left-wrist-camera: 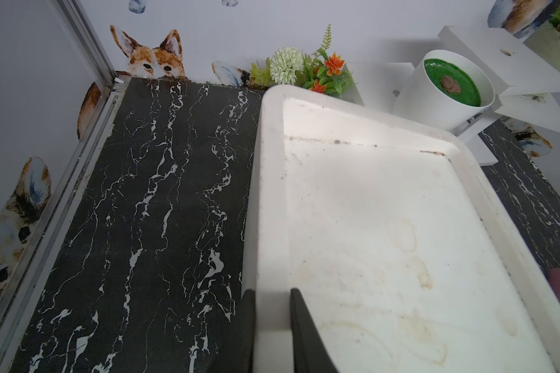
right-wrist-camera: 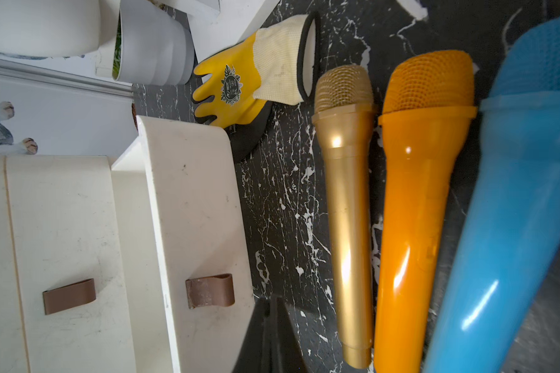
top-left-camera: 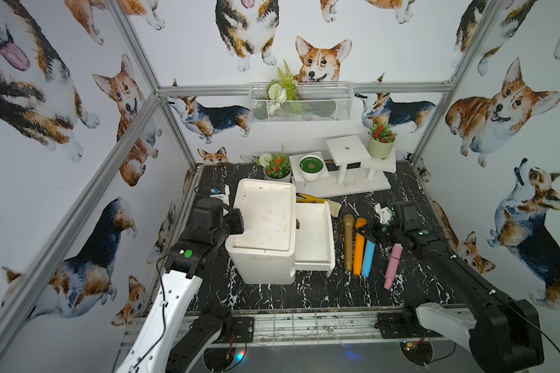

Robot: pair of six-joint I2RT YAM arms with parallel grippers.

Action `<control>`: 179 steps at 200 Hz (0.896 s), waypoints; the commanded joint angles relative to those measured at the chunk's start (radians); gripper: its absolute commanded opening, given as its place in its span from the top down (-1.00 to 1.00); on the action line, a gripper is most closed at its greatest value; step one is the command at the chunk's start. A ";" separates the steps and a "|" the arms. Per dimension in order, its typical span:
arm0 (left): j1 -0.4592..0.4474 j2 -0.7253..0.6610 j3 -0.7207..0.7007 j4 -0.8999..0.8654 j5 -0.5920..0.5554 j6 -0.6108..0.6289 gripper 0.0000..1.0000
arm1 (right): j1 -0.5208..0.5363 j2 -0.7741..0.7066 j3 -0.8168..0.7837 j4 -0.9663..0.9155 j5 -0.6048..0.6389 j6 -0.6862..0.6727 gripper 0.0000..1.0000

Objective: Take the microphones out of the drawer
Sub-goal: Close the drawer in the storage box.

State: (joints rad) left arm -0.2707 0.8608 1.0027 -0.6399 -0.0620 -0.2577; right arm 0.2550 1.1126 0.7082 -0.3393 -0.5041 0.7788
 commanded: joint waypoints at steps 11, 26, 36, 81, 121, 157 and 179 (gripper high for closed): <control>-0.001 0.006 -0.016 -0.094 0.062 -0.045 0.95 | 0.056 0.071 0.016 0.146 0.004 0.071 1.00; -0.001 0.003 -0.018 -0.095 0.062 -0.046 0.95 | 0.088 0.105 0.037 0.164 0.007 0.077 1.00; -0.001 0.004 -0.018 -0.095 0.062 -0.046 0.96 | 0.109 0.125 0.050 0.169 0.012 0.080 1.00; -0.001 0.003 -0.019 -0.095 0.060 -0.046 0.95 | 0.194 0.188 0.083 0.206 0.025 0.096 1.00; -0.001 0.003 -0.024 -0.092 0.061 -0.048 0.96 | 0.241 0.205 0.088 0.232 0.026 0.115 1.00; -0.001 0.005 -0.027 -0.090 0.065 -0.049 0.96 | 0.283 0.219 0.101 0.248 0.031 0.123 1.00; -0.001 0.004 -0.025 -0.087 0.068 -0.049 0.96 | 0.305 0.238 0.112 0.256 0.032 0.126 1.00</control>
State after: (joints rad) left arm -0.2707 0.8558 0.9936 -0.6312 -0.0616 -0.2607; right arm 0.5320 1.3319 0.8001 -0.1310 -0.4446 0.8917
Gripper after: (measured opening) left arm 0.190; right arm 0.066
